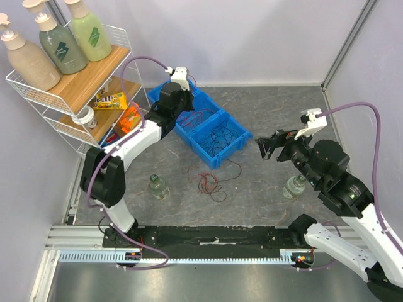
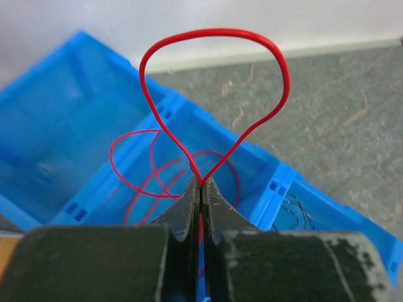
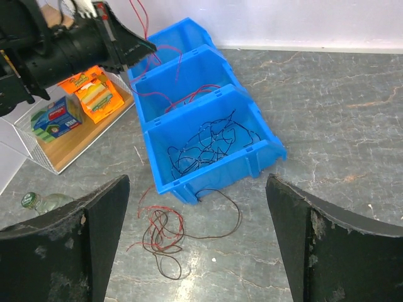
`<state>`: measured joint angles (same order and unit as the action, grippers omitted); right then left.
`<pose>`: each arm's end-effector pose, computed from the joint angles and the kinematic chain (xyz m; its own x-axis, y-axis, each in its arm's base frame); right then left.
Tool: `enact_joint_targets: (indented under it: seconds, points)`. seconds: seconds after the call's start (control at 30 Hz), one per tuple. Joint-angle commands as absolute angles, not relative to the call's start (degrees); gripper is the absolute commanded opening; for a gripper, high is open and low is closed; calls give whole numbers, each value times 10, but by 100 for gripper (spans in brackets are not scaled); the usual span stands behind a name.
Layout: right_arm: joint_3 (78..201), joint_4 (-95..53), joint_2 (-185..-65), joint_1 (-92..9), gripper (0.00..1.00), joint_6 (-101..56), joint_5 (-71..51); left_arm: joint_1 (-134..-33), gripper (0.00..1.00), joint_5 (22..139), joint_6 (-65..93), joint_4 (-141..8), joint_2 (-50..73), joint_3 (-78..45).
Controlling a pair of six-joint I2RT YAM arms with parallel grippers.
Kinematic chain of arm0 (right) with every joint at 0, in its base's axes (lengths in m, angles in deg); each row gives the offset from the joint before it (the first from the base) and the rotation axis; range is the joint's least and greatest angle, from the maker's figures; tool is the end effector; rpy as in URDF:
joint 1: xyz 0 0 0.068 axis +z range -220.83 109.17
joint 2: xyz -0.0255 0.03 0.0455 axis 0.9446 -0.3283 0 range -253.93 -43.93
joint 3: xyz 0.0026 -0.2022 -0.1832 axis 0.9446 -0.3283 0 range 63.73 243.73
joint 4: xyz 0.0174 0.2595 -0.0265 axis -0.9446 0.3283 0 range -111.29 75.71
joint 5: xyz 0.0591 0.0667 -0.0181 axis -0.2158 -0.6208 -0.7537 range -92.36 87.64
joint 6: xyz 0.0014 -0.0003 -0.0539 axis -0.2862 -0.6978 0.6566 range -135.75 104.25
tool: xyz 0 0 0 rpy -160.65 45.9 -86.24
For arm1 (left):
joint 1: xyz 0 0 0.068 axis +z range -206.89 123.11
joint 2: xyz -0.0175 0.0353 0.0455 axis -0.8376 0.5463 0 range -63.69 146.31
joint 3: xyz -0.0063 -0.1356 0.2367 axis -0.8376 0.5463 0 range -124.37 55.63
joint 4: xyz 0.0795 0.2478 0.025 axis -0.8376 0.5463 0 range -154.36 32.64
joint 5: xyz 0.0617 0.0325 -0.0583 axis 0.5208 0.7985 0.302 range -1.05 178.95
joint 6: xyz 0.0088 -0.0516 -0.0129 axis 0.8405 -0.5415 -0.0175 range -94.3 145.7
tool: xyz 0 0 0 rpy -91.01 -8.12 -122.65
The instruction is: Untangle the cables
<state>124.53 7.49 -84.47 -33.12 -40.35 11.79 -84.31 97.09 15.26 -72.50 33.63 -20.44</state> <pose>0.1126 0.0761 0.4102 -0.2738 0.2987 -0.9142 -0.3166 0.8696 0.3789 0.3663 -0.1843 0.3177 -0.2584 -0.0680 -0.9636 0.2915 0.9455 -0.1449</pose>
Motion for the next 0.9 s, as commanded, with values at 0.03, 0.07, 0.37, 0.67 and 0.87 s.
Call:
enact_joint_targets:
  seconds: [0.03, 0.07, 0.37, 0.67, 0.87]
  points:
    - [1231, 71, -856, -331, 96, -416, 118, -837, 5, 943, 33, -558, 390, -310]
    - [1227, 70, -858, -331, 96, -418, 115, -834, 11, 944, 16, -520, 401, -332]
    - [1136, 6, -938, -330, 95, -448, -2, -830, 79, 938, -30, -455, 339, -320]
    - [1021, -165, -1144, -214, 83, -510, -82, -833, 73, 632, -31, -553, 168, -109]
    - [986, -237, -1221, -173, 76, -506, -67, -896, 75, 585, -9, -623, 21, 65]
